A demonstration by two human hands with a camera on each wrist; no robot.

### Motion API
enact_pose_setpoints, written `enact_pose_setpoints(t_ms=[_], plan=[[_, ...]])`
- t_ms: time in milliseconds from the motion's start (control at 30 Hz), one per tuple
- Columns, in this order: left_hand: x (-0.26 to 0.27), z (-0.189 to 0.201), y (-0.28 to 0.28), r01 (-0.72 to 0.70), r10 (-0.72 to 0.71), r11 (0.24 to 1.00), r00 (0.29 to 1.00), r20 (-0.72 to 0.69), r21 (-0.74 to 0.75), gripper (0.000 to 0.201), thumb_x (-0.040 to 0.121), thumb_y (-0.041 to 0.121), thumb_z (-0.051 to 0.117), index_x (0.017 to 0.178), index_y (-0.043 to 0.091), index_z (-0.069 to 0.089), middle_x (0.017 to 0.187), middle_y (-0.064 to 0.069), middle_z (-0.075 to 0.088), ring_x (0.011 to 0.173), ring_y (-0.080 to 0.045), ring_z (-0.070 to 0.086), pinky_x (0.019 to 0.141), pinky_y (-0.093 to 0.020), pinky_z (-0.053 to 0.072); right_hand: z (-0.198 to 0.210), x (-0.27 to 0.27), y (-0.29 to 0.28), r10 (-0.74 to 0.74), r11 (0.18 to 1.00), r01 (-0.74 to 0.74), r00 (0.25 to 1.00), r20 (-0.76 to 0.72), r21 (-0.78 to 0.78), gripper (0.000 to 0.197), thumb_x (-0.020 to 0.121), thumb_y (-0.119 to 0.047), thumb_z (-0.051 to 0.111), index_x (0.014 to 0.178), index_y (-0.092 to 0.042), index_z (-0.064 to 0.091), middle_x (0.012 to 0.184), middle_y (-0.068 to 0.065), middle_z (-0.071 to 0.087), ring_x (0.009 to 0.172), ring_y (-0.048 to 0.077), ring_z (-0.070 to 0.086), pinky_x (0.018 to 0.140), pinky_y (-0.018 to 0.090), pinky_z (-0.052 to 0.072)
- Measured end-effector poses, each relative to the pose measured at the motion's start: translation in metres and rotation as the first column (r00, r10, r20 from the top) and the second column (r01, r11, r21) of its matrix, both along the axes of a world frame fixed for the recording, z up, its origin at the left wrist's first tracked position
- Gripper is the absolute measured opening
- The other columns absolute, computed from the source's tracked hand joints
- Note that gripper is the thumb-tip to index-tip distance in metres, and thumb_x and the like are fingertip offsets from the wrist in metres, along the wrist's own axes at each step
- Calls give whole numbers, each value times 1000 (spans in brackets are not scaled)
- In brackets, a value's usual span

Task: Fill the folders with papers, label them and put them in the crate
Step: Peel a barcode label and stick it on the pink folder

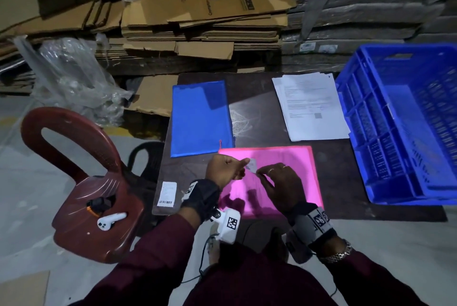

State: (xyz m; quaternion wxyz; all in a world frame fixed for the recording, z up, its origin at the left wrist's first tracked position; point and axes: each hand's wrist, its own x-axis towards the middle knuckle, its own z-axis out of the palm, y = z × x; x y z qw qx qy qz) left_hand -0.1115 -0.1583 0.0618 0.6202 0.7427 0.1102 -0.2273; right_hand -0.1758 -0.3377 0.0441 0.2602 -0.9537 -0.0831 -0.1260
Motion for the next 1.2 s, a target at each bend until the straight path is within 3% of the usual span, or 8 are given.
enact_pose_setpoints(t_ms=[133,300,467,667,767,967,1133,1200], plan=[[1,-5,3,31,-31,1000,1000,7,0,19,81,13,78,81,-5,75,75,-22,72,66,-30,71,61,-28,58,-6,-2,7,53,998,-52,998,-18,19,6,89,-20,70,87,-16,74,87,1,75,79,24,66,66,37,52],[5,-11,13,51,-52,998,997,57,22,17,81,12,78,71,-1,73,62,-15,68,53,-19,61,55,-26,51,-11,-9,17,87,953,-42,987,-137,301,31,89,-47,62,89,-18,73,92,-6,72,87,11,63,77,30,47],[5,-16,17,99,-96,990,995,30,-101,16,78,1,78,90,-7,73,78,-18,72,66,-22,66,64,-28,57,-16,-10,14,-149,785,266,958,-246,559,16,81,-16,79,94,-16,70,97,-8,69,86,5,63,70,16,50],[-4,-32,-6,202,-201,975,979,21,-94,26,74,-8,76,100,-11,70,92,-24,72,75,-24,67,74,-31,59,-27,-7,2,-111,597,408,895,-432,691,19,78,6,76,95,-1,72,89,8,75,79,10,70,72,23,56],[-7,-42,-19,207,-206,977,978,21,-55,33,71,-16,74,103,-10,70,95,-21,73,78,-23,70,77,-31,59,-35,0,-14,-92,613,427,874,-477,665,25,76,10,75,96,-5,73,91,4,75,81,3,70,75,18,54],[-12,-56,-44,151,-154,986,988,26,75,46,70,-15,72,112,2,67,84,-13,72,59,-13,62,53,-21,49,-47,14,-42,-36,712,383,857,-514,589,36,75,10,75,108,-5,72,102,5,74,88,11,70,81,16,55],[-18,-72,-53,98,-108,970,994,32,221,56,73,-7,71,124,11,57,79,1,62,66,-15,61,71,-34,59,-65,19,-47,28,745,368,817,-577,557,38,78,9,73,114,-6,70,100,2,72,84,11,68,70,11,54],[-20,-81,-51,92,-113,966,991,74,244,46,82,0,68,123,16,57,76,0,57,62,-15,58,72,-33,58,-73,21,-47,35,765,355,811,-584,538,39,78,10,72,114,-6,70,99,3,72,83,13,67,69,11,54]])
